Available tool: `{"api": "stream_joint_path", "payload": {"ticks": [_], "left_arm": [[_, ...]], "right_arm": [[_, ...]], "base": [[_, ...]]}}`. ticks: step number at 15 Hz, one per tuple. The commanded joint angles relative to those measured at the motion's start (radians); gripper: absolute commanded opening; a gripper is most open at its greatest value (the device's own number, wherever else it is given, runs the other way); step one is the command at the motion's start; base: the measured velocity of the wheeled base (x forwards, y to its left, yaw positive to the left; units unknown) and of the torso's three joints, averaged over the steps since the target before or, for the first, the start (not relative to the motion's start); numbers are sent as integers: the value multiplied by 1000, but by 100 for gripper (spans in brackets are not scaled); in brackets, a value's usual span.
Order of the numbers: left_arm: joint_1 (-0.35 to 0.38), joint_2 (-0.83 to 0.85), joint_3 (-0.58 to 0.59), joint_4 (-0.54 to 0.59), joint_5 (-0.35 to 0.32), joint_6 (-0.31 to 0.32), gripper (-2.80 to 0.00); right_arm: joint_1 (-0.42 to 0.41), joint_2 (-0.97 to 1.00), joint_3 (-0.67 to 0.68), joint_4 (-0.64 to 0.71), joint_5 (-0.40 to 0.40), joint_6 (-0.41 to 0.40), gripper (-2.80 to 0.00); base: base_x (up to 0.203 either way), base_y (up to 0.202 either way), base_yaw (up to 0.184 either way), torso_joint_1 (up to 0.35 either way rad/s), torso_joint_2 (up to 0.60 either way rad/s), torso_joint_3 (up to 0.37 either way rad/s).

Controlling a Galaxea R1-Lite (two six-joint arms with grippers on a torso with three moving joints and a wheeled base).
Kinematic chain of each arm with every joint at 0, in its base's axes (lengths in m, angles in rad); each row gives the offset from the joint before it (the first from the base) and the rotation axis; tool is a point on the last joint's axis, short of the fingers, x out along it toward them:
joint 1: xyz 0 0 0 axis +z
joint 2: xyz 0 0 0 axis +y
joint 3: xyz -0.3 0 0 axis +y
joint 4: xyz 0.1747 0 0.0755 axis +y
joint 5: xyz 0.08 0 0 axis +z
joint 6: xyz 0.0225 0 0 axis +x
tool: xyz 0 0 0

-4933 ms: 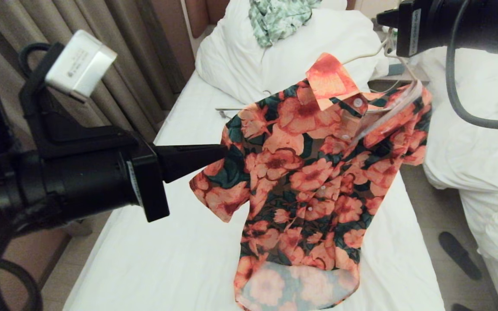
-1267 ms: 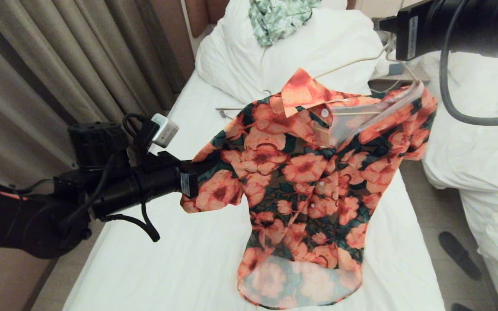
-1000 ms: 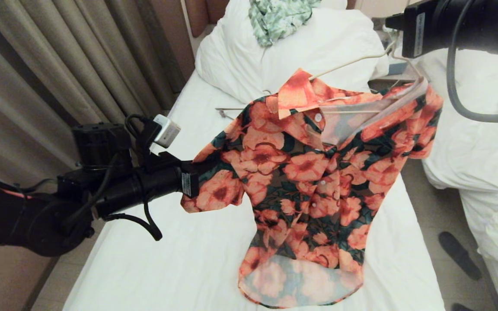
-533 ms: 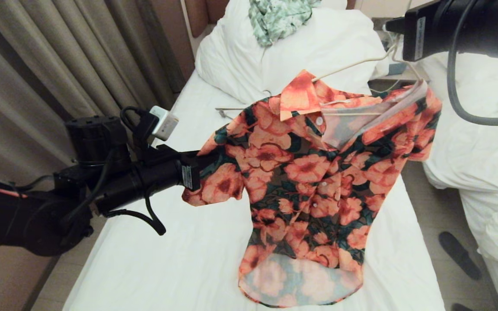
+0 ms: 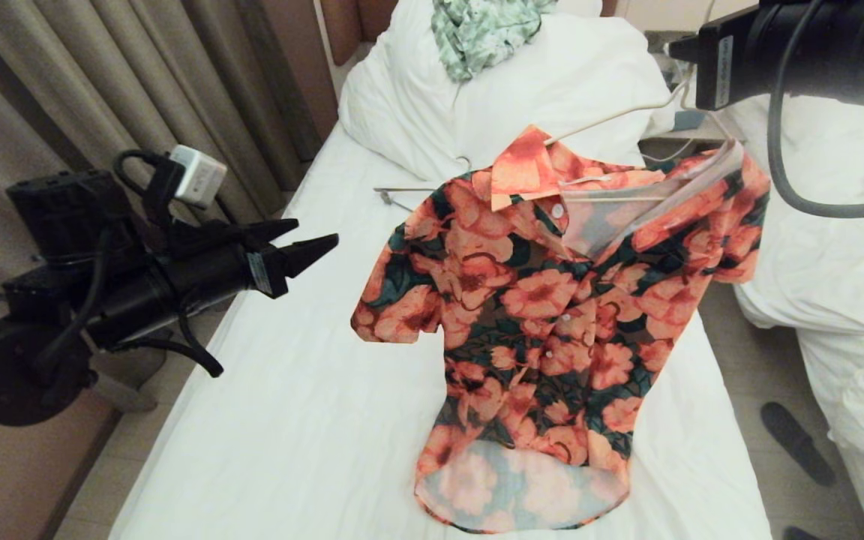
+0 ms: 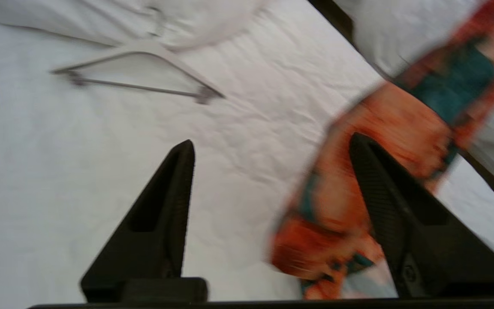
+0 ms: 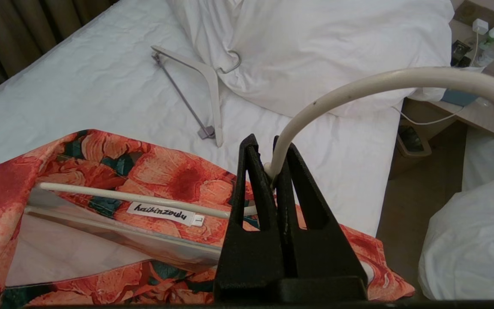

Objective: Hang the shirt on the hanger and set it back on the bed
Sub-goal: Take the clothes hanger out of the clothes

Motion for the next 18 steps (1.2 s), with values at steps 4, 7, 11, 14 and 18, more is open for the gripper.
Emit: {"api": "stream_joint_path", "payload": {"ticks": [4, 7, 11, 14, 18], "left_arm": [[162, 23, -61, -7, -105, -41, -280], [163, 36, -71, -7, -99, -45, -280], [164, 31, -68, -9, -99, -45, -280], [164, 31, -67, -9, -99, -43, -280], [174, 42, -67, -9, -99, -41, -280]], "right_arm": [[-2, 0, -11, -5, 5, -5, -280], [-1, 27, -100, -27, 16, -33, -280], [4, 77, -218, -133, 66, -95, -280], [11, 124, -255, -301, 126, -124, -280], [12, 150, -263, -417, 132, -170, -280]], "base": [[0, 0, 0, 0, 0, 0], [0, 0, 0, 0, 0, 0], [0, 0, 0, 0, 0, 0], [0, 0, 0, 0, 0, 0], [0, 0, 0, 0, 0, 0]]}}
